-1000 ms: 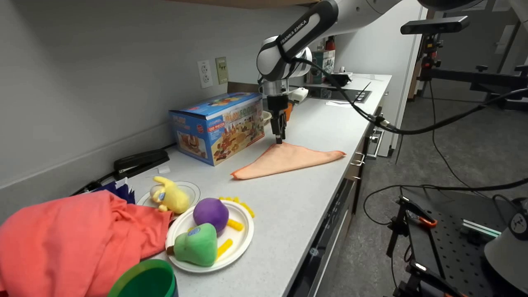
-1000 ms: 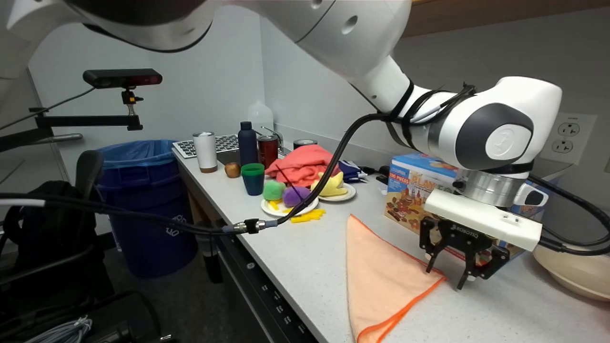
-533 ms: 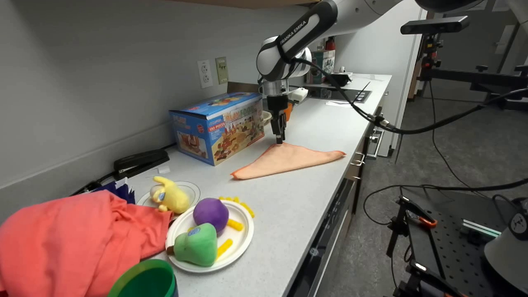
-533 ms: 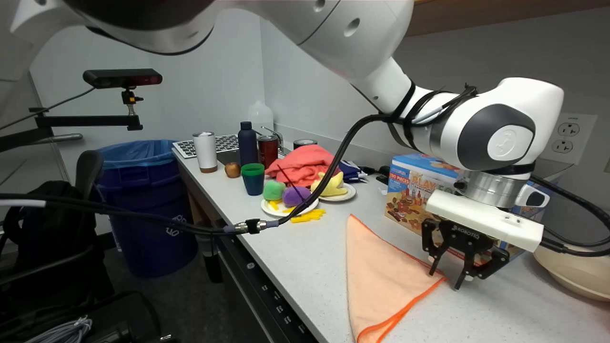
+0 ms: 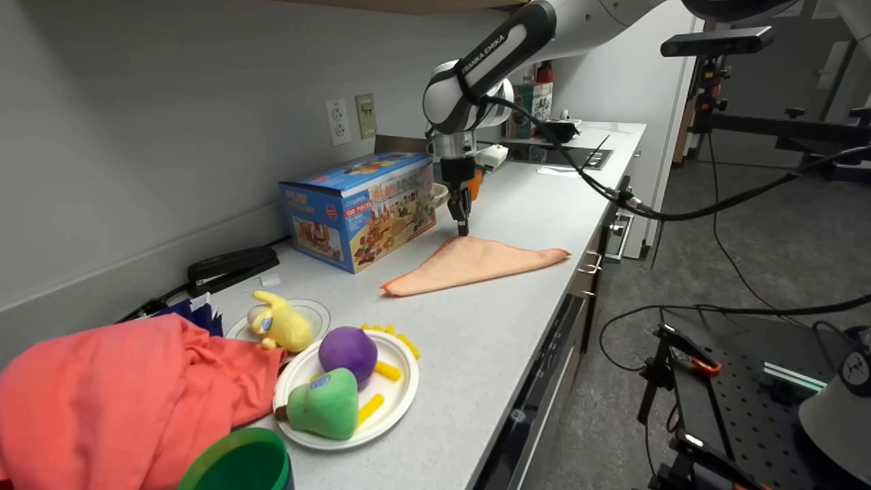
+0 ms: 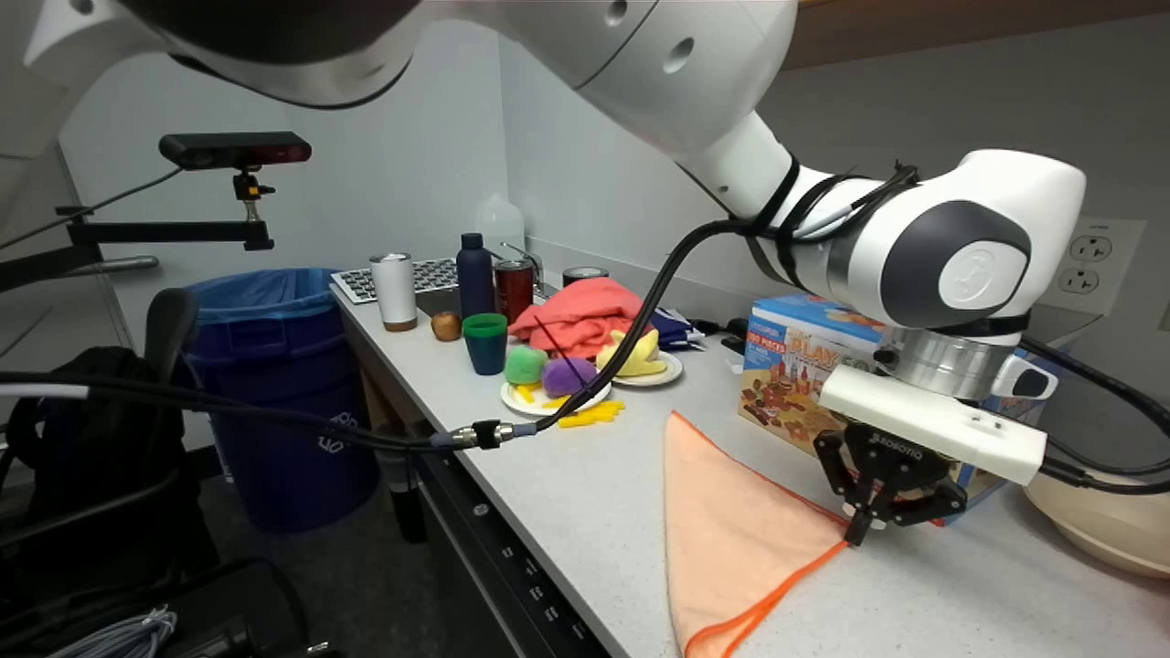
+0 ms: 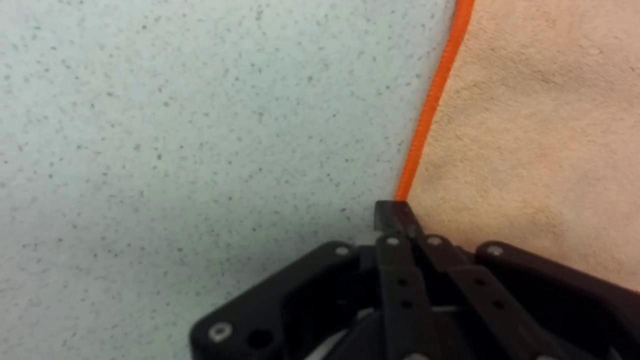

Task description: Unfold the peach towel on the countertop.

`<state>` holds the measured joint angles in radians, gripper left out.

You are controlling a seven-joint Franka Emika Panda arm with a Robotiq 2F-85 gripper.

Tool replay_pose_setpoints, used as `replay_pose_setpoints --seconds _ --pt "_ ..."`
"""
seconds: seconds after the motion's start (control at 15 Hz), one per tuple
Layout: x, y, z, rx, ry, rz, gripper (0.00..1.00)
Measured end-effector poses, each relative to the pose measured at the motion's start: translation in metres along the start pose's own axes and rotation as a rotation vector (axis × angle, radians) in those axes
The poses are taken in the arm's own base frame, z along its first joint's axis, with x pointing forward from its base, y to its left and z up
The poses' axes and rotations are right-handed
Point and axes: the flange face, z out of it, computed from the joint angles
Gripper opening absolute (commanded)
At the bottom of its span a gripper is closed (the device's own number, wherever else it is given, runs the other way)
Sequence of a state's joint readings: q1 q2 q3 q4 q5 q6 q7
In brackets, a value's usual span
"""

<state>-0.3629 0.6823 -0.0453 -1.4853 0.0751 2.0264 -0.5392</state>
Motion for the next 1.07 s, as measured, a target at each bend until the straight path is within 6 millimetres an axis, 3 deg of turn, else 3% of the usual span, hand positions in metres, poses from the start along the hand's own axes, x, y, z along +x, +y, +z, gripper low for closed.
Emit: replay_pose_setpoints --seconds 0.47,0.73,0.8,0.93,1.07 --pt "0.002 -0.002 -0.005 -0.008 0.014 0.003 0.00" --pt "0.002 -0.025 -0.028 -0.015 0.036 -0.027 0.00" --pt "0.001 -0.034 -0.036 -0.020 0.040 -0.037 0.26" --pt "-0.001 -0.050 -0.047 -0.029 0.045 -0.047 0.32" --pt "-0.004 -0.055 -0.050 -0.029 0.044 -0.033 0.48"
